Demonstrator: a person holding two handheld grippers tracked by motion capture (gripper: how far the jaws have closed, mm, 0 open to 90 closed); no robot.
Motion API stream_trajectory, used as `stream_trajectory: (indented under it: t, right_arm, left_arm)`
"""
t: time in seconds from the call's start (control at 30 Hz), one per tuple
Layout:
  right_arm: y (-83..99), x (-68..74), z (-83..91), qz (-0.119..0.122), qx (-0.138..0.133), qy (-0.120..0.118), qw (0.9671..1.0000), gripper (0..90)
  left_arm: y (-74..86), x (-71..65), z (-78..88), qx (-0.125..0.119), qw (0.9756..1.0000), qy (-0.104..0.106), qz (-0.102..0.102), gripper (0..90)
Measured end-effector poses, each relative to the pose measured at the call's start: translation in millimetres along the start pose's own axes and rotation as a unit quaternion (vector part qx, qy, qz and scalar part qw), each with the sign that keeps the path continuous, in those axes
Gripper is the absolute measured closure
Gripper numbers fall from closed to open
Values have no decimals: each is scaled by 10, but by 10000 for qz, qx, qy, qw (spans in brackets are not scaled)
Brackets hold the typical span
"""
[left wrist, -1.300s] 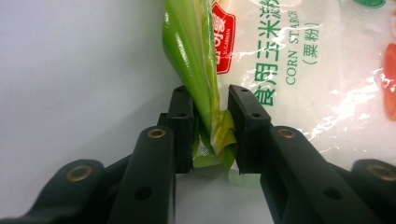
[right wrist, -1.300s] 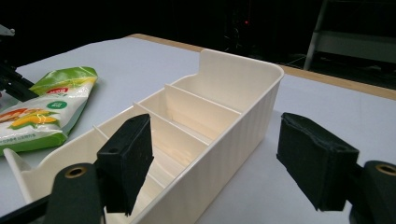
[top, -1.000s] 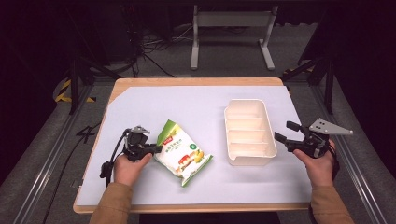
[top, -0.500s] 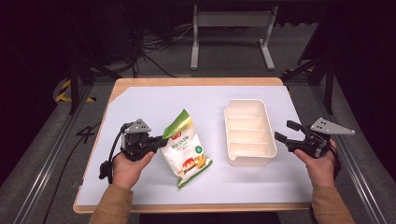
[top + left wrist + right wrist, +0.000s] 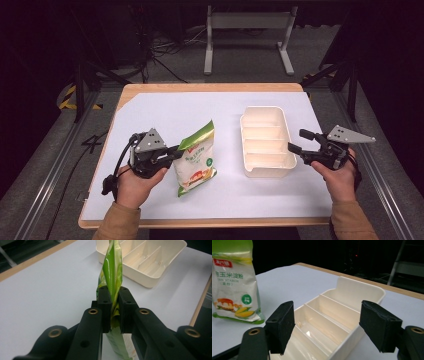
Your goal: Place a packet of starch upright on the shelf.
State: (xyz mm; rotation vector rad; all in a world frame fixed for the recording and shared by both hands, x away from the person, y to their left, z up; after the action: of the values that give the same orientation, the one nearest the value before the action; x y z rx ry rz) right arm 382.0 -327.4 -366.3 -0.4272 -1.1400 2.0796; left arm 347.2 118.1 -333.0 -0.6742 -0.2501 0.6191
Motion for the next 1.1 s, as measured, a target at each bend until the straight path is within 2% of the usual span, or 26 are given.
stream_trajectory:
  t: [0.13,0.27,0.37,0.43,0.57,0.6,0.67,0.77,0.97,1.1]
  right_arm:
    - [-61,91,-10,142,34,-135,9998,315]
    - [-164,207,-39,347,102,-358,9987,347]
    - [-285,323,-61,506,58,-600,9969,358]
    - [-383,432,-99,710,158,-722,9947,363]
    - [-580,701,-183,1171,461,-1061,9864,393]
    - [-580,701,-183,1171,461,-1061,9864,393]
    - [-645,810,-218,1343,531,-1182,9824,392]
    - [-738,973,-282,1601,640,-1317,9762,382]
    - [-858,1198,-387,1893,856,-1624,9646,369]
    - [-926,1301,-482,2013,975,-1703,9597,346]
  left_arm:
    - [-23,-40,55,-52,10000,-14,-69,826]
    - [-30,-51,95,-145,9999,70,-51,826]
    - [-44,-67,125,-225,9997,91,-79,826]
    - [-54,-99,169,-309,9994,137,-119,826]
    - [-69,-136,257,-493,9983,226,-195,826]
    - [-73,-146,284,-554,9979,254,-218,826]
    - [-80,-171,336,-663,9970,315,-264,826]
    - [-94,-213,383,-702,9961,405,-356,826]
    - [-123,-299,422,-727,9948,448,-562,826]
    - [-134,-343,431,-764,9933,508,-702,826]
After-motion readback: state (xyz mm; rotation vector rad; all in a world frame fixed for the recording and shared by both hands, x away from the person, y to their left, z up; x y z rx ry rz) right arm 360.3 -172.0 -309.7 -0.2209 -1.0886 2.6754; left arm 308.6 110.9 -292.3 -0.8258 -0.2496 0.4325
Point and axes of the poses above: each handheld gripper's, and its own axes: z roughly backward along the jaws, y roughly out of its underside, x roughly to its left, the point moved 3 cm from there along -z, roughly forward along the jaws, and after that the axes turned 15 degrees about x, right-handed, at the moved point
